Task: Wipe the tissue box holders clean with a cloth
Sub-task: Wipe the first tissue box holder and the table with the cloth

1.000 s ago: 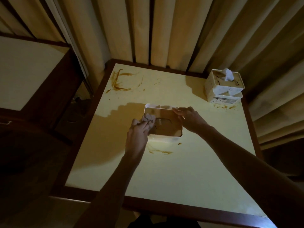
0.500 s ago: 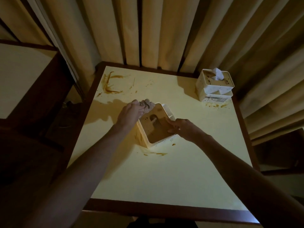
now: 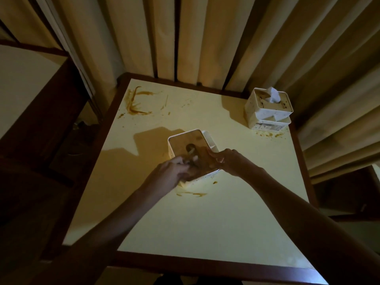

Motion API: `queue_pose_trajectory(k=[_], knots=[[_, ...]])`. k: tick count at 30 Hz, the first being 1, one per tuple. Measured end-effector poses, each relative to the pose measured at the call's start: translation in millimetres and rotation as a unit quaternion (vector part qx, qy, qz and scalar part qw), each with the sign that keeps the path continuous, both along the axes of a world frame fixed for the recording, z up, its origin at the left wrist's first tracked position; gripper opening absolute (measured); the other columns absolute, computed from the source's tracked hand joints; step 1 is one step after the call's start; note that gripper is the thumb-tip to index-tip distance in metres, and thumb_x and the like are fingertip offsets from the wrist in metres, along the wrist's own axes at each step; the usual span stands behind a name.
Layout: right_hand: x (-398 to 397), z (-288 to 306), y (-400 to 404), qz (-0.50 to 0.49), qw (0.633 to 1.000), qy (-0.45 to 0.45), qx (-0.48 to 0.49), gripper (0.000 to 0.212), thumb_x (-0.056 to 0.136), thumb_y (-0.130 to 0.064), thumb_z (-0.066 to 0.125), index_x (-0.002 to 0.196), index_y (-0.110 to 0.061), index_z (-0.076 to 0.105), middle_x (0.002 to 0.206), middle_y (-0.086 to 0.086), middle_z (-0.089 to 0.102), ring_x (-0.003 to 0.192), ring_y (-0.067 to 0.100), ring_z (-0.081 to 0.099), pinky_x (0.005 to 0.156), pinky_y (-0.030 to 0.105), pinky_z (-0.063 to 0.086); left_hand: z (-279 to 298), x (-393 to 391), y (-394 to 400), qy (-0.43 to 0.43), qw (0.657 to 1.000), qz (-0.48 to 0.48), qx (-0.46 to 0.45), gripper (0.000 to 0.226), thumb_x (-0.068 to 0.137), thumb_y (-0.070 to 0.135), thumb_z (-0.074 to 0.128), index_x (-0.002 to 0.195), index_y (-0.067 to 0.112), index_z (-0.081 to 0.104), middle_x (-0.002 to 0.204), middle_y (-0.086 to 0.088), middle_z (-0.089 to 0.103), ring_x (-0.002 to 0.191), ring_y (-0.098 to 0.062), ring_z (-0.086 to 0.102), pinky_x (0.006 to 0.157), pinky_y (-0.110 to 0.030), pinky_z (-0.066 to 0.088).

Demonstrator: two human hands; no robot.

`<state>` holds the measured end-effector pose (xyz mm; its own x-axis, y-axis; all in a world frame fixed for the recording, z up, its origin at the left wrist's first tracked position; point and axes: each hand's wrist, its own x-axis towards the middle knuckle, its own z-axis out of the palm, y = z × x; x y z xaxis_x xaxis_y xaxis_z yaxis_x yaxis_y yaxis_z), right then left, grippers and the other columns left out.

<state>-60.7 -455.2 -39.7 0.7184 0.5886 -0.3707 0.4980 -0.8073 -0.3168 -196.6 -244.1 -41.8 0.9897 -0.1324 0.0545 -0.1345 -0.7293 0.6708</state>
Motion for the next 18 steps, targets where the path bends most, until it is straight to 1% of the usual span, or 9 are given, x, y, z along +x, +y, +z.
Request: queue_pose_trajectory(k=[2,5,8,11,13,15,16,17,18], knots=[[-2,3,0,-0.014,1.0,0.019,0.02,0.06,0.088,-0.039,0.063,0.143,-0.036,0.038,0.113,0.012,0.067,0.105,0.026,0.063,0.088,0.03,0.048,-3,21,10,-0.006,0.998,0.063,0.02,0.018,0.092,0.023,0.058,0.105,0.022,0.07,0.102,0.004,0.057,0.09,-0.015,0.058,0.073,-0.031,0.047],[-4,5,-1,-0.018,0.998,0.035,0.046,0.06,0.087,-0.036,0.065,0.142,-0.033,0.04,0.114,0.016,0.066,0.107,0.026,0.062,0.092,0.035,0.05,-8,51,27,-0.028,0.984,0.148,0.093,0.022,0.089,0.017,0.06,0.108,0.016,0.07,0.108,-0.001,0.056,0.094,-0.022,0.058,0.073,-0.032,0.046],[-5,5,-2,-0.026,0.997,0.048,0.051,0.061,0.087,-0.035,0.065,0.143,-0.035,0.038,0.115,0.017,0.066,0.106,0.026,0.063,0.092,0.04,0.05,-13,65,32,-0.047,0.977,0.17,0.117,0.025,0.087,0.016,0.063,0.112,0.018,0.069,0.107,-0.002,0.057,0.093,-0.023,0.059,0.069,-0.032,0.048],[-6,7,0,-0.025,0.997,0.049,0.046,0.062,0.088,-0.034,0.064,0.144,-0.034,0.037,0.115,0.017,0.065,0.105,0.027,0.063,0.092,0.038,0.05,-15,56,23,-0.058,0.975,0.162,0.138,0.022,0.087,0.016,0.063,0.109,0.018,0.069,0.106,-0.001,0.056,0.092,-0.023,0.059,0.068,-0.034,0.051],[-6,8,1,-0.029,0.997,0.049,0.044,0.061,0.089,-0.033,0.064,0.143,-0.033,0.037,0.112,0.017,0.066,0.101,0.026,0.063,0.09,0.035,0.05,-12,43,16,-0.058,0.982,0.137,0.118,0.022,0.087,0.014,0.062,0.108,0.018,0.069,0.11,-0.001,0.056,0.094,-0.022,0.059,0.069,-0.032,0.05],[-4,7,2,-0.036,0.998,0.048,0.033,0.06,0.088,-0.035,0.064,0.143,-0.035,0.038,0.113,0.016,0.065,0.1,0.026,0.063,0.088,0.035,0.05,-9,24,7,-0.045,0.993,0.089,0.061,0.02,0.089,0.021,0.061,0.107,0.023,0.069,0.109,0.005,0.057,0.093,-0.015,0.058,0.071,-0.029,0.047],[-3,5,2,-0.041,0.998,0.047,0.023,0.059,0.089,-0.037,0.063,0.142,-0.036,0.039,0.114,0.015,0.064,0.098,0.025,0.063,0.085,0.033,0.05,-7,13,2,-0.025,0.998,0.056,0.02,0.019,0.091,0.03,0.058,0.105,0.025,0.069,0.105,0.01,0.056,0.09,-0.01,0.057,0.07,-0.028,0.046],[-3,5,2,-0.04,0.998,0.044,0.013,0.056,0.09,-0.041,0.06,0.142,-0.037,0.04,0.112,0.014,0.064,0.092,0.022,0.062,0.079,0.029,0.049,-7,2,-3,0.002,0.999,0.026,-0.038,0.022,0.091,0.038,0.055,0.101,0.026,0.07,0.1,0.013,0.055,0.085,-0.006,0.057,0.067,-0.026,0.046],[-3,6,3,-0.038,0.998,0.04,0.005,0.052,0.091,-0.044,0.055,0.141,-0.036,0.041,0.11,0.013,0.064,0.083,0.018,0.059,0.071,0.023,0.045,-9,-9,-7,0.029,0.993,0.011,-0.113,0.025,0.09,0.041,0.054,0.097,0.024,0.071,0.095,0.014,0.055,0.077,-0.002,0.057,0.062,-0.022,0.045]])
